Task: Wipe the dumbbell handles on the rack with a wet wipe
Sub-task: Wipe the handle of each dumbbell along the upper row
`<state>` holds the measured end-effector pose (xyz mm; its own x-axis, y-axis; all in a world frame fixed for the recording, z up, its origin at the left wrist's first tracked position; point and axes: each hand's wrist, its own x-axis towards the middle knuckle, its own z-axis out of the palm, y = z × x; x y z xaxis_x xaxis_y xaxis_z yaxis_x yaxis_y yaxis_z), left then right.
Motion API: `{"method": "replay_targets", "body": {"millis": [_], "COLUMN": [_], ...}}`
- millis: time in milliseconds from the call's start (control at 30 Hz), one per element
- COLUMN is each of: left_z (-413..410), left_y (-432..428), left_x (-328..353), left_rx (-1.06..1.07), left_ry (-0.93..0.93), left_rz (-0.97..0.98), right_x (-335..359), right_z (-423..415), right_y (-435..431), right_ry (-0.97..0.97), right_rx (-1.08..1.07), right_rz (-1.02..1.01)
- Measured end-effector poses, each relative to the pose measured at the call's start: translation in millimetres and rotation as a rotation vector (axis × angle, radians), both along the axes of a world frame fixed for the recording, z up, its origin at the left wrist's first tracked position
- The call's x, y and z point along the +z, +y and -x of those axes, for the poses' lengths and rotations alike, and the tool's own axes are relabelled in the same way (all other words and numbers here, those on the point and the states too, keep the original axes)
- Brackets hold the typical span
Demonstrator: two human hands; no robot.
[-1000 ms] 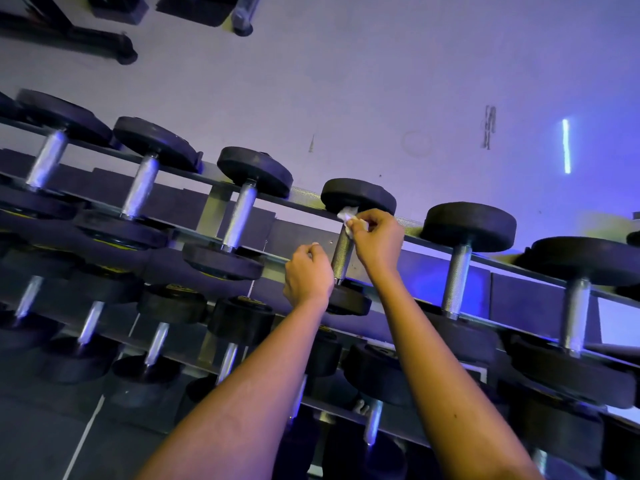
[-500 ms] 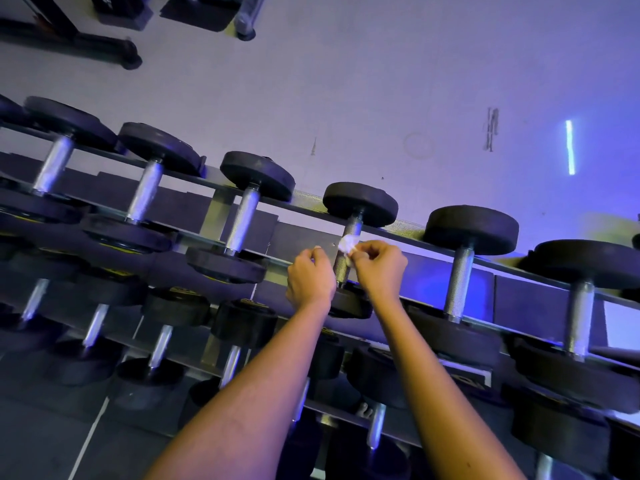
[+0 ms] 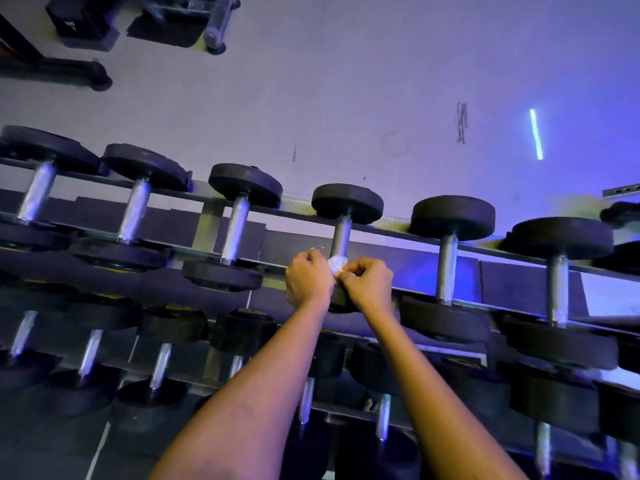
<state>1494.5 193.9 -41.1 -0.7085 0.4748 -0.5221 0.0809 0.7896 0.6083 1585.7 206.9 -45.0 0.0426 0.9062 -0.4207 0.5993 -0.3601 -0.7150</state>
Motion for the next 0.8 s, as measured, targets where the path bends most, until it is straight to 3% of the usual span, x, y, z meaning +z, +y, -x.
{"method": "replay_targets", "body": {"millis": [267,333,433,533,600,800], "left_z": [2.3,6.0,25.0,41.1,46.2,44.0], "left_y": [-8.8,-9.7,-15.4,-22.8,-26.3,-18.3], "left_x": [-1.3,-10.8,-17.9,-11.2,-15.3,-25.4], "left_rx": [0.035,0.247,0.582,0.467,0.415,0.300], "left_ry": [-0.101,-0.231,-0.834,-1.231,-1.361,-1.299], "left_rz": [-0.098,-0.101,0.045,0.102,0.094,0.116], "right_x": [15.8,16.9,15.4,14.3,12.8,11.7], "right_z": [5.6,6.3,6.6,5.8,5.2,3.7], "right_y": [-3.1,-5.1,-5.1,-5.7,-5.0,-1.6], "right_ry": [-0.047,-0.049,-0.054,-0.049,-0.048,-0.046], "right_rx": [-0.002,0.000,0.004,0.006,0.015,0.053], "right_rz": [-0.003,-0.015,-0.001,-0.016,-0.013,0.003]}}
